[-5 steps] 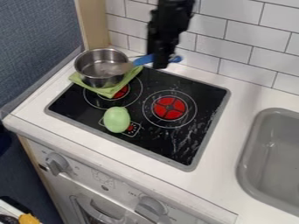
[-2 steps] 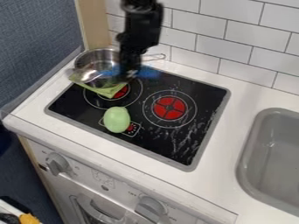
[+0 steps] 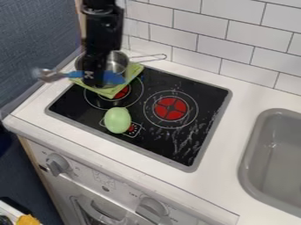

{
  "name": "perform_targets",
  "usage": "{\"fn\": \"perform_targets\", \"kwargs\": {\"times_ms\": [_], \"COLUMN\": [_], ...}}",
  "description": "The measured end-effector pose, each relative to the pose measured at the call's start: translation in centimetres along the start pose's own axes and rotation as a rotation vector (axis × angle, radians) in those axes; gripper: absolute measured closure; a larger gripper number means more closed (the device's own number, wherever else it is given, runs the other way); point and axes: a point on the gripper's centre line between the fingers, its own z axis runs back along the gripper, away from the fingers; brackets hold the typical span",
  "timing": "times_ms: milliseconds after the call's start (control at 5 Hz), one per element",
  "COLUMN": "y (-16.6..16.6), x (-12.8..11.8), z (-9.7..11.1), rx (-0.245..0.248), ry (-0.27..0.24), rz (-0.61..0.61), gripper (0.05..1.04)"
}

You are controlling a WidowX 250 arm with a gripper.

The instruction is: Move the blue spoon to the bottom left side next to the green object

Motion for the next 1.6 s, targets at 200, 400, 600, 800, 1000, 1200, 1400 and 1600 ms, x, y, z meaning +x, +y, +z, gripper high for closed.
{"fn": "perform_targets", "kwargs": {"times_ms": [200,400,600,800,1000,1200,1400,1600], "y": [0.3,0.4,0.8,-0.1,-0.2,-0.6,-0.6,-0.7], "x": [-1.9,-2.1,-2.3,-2.7,-3.8,-4.1,-4.4,-4.7], "z": [-0.7,-3.3,-5.5,-7.5,-8.2,-8.1,-8.1,-6.9], "rx": [-0.013,-0.029,0.001,0.032,0.073,0.089,0.085,0.064], "ry": [-0.023,0.007,0.006,-0.028,-0.087,-0.086,-0.064,-0.054], "rz": [-0.145,-0.243,-0.292,-0.328,-0.293,-0.275,-0.248,-0.253], "gripper": [0.676,0.676,0.676,0.676,0.618,0.476,0.188,0.076]}}
